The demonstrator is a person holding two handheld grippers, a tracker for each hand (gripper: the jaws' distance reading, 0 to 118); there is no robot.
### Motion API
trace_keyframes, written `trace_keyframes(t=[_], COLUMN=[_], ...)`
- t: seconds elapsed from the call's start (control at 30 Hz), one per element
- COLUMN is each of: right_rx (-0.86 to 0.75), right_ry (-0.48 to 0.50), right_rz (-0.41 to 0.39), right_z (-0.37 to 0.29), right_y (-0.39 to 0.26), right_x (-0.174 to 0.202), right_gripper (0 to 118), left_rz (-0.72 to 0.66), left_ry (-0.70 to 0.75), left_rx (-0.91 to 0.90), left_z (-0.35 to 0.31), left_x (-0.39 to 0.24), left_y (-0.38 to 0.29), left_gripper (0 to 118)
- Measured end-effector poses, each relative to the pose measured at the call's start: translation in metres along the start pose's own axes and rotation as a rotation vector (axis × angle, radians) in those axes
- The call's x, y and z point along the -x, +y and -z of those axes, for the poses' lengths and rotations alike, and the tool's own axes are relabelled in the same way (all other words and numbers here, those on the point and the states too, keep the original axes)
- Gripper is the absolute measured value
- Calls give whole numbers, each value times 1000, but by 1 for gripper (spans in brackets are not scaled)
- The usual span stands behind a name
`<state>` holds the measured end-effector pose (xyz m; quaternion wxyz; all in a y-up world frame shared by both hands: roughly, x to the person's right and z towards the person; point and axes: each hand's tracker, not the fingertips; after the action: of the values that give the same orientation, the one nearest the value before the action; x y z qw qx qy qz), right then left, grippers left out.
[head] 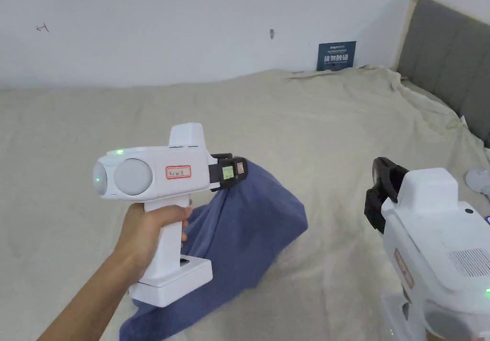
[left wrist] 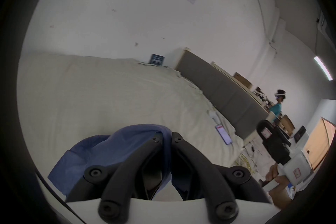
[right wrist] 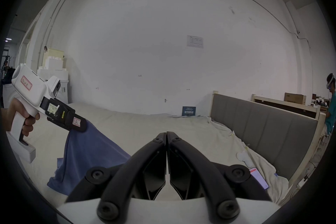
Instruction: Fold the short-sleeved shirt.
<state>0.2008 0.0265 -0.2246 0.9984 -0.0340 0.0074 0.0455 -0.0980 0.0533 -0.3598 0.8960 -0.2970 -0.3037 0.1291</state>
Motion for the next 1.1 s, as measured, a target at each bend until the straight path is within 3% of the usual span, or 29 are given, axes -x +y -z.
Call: trace_keyframes(t=[0.13,0.33,0.5,0.7,0.83,0.97,1.0,1.1], right_rx=[16,52,71,104,111,97,94,86], right_ry=[-13,17,49,78,87,82,81,76], right_rz=[12,18,26,33,33,40,40,38], right_z=[2,2,4,1,-3,-5,-6,-8], right_y=[-7,-19,-24,-31,-30,-25,-22,-17], right_x=[-6,5,19,31,35,30,30,30], right_gripper=[0,0,0,0,0,0,0,0], left_rz=[35,59,-15,-32,7,33,25,70], left_ry=[4,212,332,382,425,498,497,508], left_rx=[53,268,423,444,430,346,316,177], left_z=[19,52,81,96,95,77,71,42], left_x=[-3,40,77,83,75,66,64,49], left_y=[-15,-70,-130,-155,-148,-144,-141,-132], left_gripper=[4,4,4,6,29,101,110,114])
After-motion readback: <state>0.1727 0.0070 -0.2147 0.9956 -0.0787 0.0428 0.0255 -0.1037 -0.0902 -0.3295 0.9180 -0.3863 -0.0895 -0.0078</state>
